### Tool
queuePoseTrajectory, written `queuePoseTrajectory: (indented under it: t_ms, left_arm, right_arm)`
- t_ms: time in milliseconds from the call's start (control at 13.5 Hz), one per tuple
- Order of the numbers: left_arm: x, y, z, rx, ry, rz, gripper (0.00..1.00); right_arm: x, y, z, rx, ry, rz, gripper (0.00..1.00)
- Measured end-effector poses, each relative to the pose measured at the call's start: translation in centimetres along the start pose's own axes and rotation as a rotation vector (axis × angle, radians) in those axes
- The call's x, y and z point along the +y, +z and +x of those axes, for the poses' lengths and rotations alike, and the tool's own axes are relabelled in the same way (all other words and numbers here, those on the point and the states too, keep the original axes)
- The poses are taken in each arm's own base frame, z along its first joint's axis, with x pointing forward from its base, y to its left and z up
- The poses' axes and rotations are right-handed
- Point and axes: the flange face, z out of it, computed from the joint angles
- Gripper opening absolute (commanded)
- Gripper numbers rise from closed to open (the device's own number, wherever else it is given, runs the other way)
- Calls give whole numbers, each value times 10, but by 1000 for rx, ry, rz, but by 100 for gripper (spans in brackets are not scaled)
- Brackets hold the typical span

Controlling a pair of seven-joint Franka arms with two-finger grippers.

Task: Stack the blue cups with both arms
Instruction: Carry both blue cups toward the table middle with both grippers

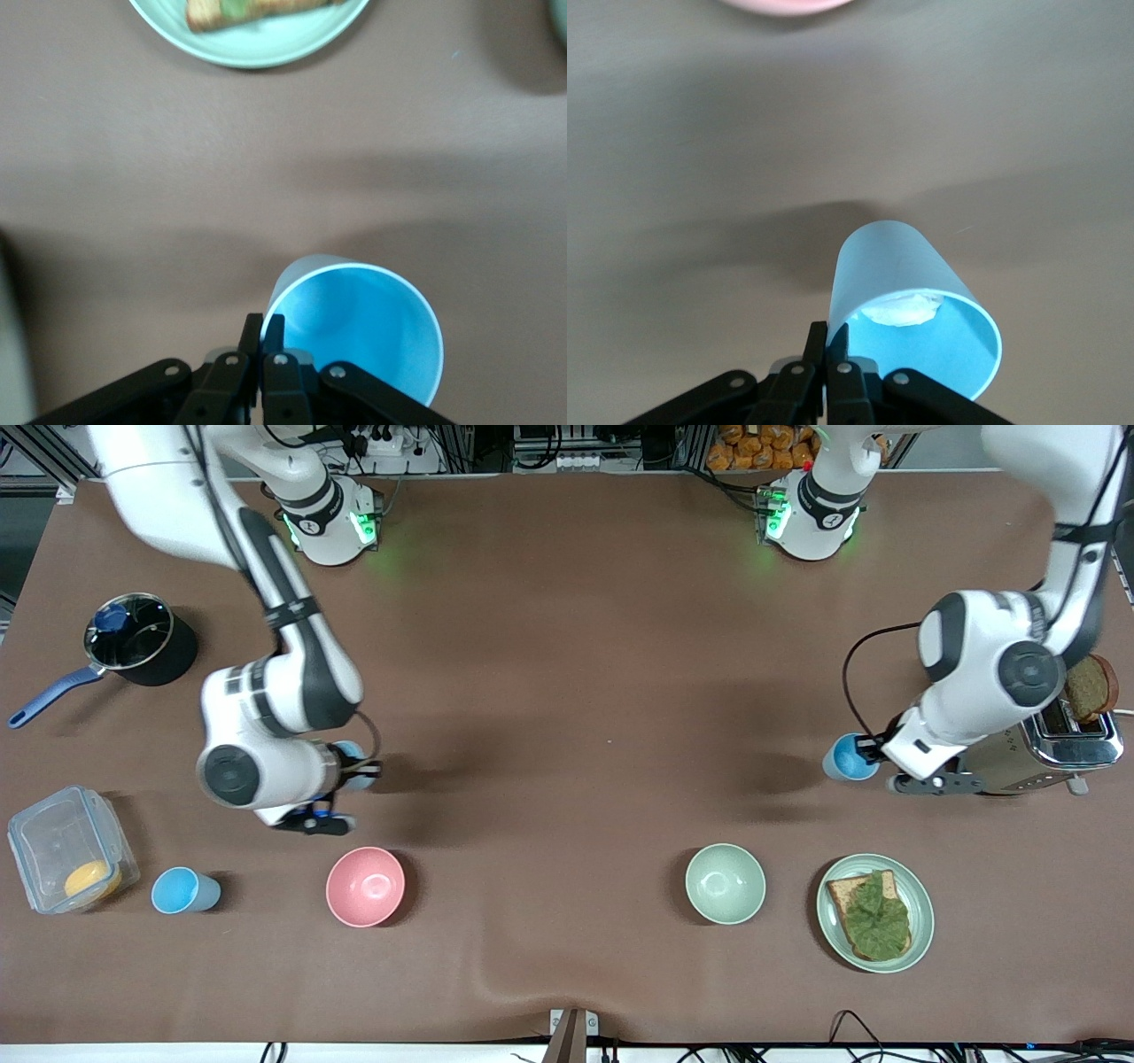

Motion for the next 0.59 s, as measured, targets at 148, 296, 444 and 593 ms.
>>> queuePoseTrajectory:
  t_ms: [148, 296, 444, 593]
  left_arm:
    - [13, -50, 5, 14, 21, 0, 0]
    - [25, -89, 5, 15, 40, 1, 0]
    - [36, -114, 6, 17, 55, 0, 0]
    - [52, -132, 6, 16, 59, -3, 0]
  right_arm:
    - [-56, 1, -20, 14, 71, 5, 0]
    - [-112, 4, -39, 33, 129, 8, 0]
    - [-157, 9, -55, 68, 150, 24, 0]
    - [-182, 13, -62, 111, 159, 56, 0]
